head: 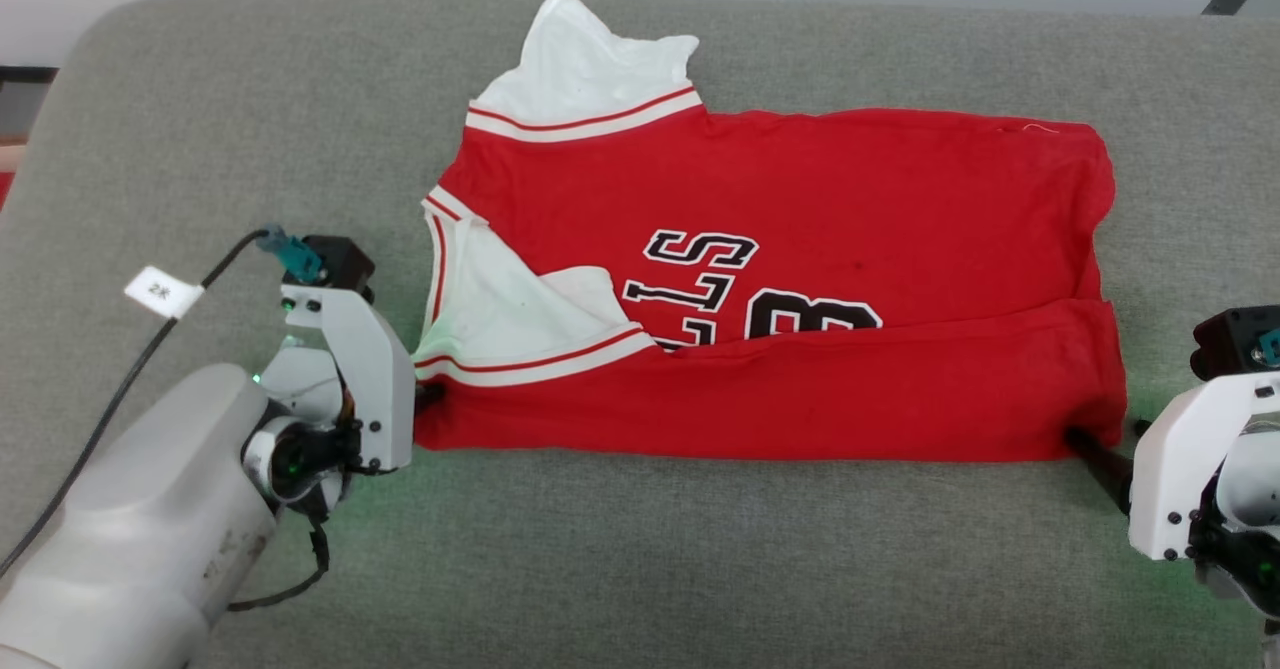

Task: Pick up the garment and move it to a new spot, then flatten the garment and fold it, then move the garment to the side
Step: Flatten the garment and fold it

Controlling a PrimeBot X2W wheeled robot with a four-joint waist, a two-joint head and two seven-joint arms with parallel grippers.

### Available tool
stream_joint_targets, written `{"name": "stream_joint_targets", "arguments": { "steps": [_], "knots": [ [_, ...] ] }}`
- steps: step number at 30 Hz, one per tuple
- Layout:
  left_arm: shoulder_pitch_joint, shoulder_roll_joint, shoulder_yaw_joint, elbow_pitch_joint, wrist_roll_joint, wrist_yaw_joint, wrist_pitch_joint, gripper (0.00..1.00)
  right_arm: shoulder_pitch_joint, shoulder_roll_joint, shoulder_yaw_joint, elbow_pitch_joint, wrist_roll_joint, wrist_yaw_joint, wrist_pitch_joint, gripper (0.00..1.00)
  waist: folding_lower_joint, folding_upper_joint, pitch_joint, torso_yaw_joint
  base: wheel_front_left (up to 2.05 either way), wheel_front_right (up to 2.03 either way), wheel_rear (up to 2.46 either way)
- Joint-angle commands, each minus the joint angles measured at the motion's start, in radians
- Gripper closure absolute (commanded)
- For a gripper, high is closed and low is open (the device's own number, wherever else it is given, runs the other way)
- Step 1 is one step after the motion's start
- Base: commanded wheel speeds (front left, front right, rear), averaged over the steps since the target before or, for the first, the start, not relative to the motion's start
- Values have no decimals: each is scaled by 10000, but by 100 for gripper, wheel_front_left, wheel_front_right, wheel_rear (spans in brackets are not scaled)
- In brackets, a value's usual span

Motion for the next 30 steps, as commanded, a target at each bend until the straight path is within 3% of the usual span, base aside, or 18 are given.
{"name": "stream_joint_targets", "arguments": {
  "steps": [1, 2, 8, 17, 30],
  "knots": [
    [58, -221, -96, 182, 31, -28, -71, 100, 3, 47, 241, 438, 76, -10, 212, 93, 0, 0, 49, 57, 0, 0, 0],
    [53, -239, -92, 239, 21, -49, -76, 100, -60, 30, 332, 532, 121, -12, 266, 100, 0, 0, 57, 59, 0, 0, 0],
    [51, -225, -42, 539, -51, -186, -138, 100, -283, -241, 469, 908, 437, -12, 335, 100, 0, 0, 4, 69, 0, 0, 0],
    [76, 17, -44, 657, -50, -220, -65, 100, 95, -765, 303, 506, 772, -13, 530, 100, 0, 0, -396, 77, 0, 0, 0],
    [824, 530, -138, -92, -300, 289, 450, 100, 1511, -1296, -144, -407, 1209, -13, 904, 100, 0, 0, -1058, 160, 0, 0, 0]
  ]
}}
